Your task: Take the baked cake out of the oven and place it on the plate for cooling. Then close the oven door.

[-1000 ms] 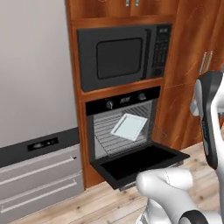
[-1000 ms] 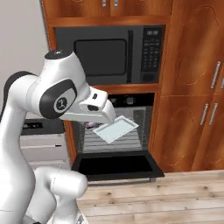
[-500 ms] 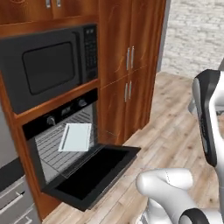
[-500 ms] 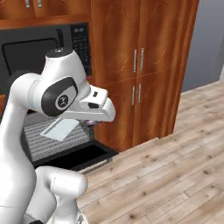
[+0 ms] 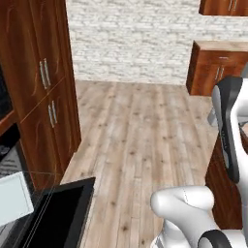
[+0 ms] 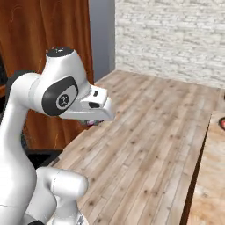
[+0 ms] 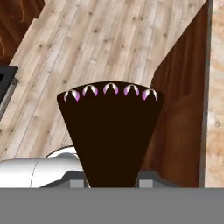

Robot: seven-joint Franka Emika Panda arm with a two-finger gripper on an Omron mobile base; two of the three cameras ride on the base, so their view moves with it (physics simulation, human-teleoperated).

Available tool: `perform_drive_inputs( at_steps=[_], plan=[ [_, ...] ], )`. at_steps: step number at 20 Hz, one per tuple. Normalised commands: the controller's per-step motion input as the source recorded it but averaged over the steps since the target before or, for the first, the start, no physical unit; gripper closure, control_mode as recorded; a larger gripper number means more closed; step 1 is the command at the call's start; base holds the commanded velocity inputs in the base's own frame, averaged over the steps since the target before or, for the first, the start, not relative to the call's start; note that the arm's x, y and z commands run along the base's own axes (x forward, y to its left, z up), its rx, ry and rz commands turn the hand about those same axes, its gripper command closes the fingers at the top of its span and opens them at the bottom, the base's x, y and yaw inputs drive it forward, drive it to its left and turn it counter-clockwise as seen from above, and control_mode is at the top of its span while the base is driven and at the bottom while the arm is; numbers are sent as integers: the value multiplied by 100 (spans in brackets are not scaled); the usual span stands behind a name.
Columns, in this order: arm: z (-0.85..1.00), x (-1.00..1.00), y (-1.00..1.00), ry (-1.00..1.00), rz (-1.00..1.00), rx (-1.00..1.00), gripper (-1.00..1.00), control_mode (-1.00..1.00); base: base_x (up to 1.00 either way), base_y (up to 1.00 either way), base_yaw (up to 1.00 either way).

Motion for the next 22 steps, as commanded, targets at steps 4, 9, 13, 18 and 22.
perform_drive_inputs(
  at_steps=[4,9,13,18,22],
  plan=[
    [0,0,0,0,0,0,100,100,0,0,-84],
    [0,0,0,0,0,0,100,100,0,0,-81],
    [0,0,0,0,0,0,100,100,0,21,-67],
    [0,0,0,0,0,0,100,100,16,47,-45],
    [0,0,0,0,0,0,100,100,36,72,-39]
  ],
)
